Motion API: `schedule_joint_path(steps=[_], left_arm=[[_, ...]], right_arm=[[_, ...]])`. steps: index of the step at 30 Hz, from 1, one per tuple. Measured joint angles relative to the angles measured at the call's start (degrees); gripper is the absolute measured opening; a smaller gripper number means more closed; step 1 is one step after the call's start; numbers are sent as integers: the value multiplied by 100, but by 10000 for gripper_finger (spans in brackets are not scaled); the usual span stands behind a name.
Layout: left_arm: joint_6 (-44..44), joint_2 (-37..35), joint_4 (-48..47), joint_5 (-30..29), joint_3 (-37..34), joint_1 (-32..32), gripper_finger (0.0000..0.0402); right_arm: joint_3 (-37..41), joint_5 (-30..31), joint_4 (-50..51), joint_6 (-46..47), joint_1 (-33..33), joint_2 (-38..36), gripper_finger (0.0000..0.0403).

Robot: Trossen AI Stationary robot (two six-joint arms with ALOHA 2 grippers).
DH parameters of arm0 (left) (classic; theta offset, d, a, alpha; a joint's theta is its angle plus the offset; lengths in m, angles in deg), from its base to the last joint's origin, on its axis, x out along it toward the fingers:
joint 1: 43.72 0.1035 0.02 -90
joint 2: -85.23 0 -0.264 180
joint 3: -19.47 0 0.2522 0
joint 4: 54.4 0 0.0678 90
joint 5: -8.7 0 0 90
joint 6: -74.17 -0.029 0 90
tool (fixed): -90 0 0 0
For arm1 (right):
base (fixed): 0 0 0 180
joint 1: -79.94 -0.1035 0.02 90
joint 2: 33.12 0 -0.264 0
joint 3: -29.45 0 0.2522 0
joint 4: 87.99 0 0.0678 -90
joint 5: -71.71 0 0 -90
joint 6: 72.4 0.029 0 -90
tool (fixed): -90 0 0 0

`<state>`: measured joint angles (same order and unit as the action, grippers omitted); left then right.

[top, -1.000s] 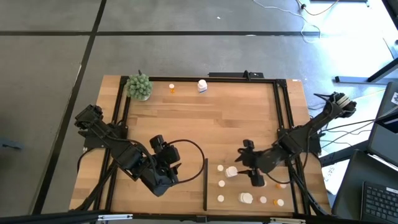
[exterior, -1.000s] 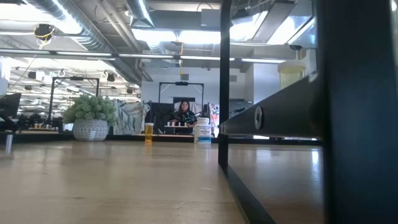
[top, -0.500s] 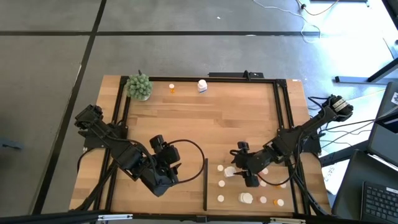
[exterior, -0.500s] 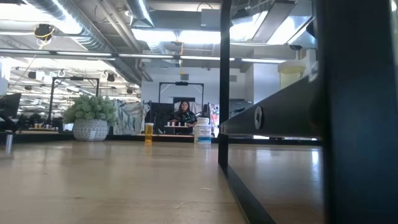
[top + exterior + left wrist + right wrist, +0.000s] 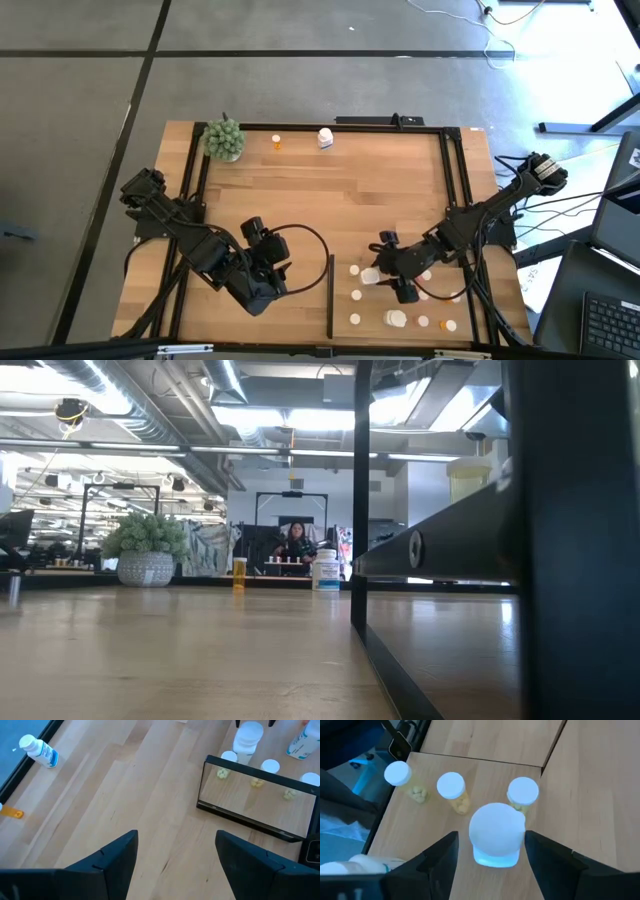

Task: Pick and place medicine bottles onto shelf by color
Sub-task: Put the bottom supplement bottle on the shelf aligned with the other supplement bottle

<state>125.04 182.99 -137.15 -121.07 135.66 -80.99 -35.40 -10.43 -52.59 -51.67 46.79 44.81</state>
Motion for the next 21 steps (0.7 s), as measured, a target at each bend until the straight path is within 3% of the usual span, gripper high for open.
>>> schedule_joint_path(steps=[21], left_arm=[[0,0,2,0,0,0,260]], right_arm=[[0,112,-129,289,4,339,230]])
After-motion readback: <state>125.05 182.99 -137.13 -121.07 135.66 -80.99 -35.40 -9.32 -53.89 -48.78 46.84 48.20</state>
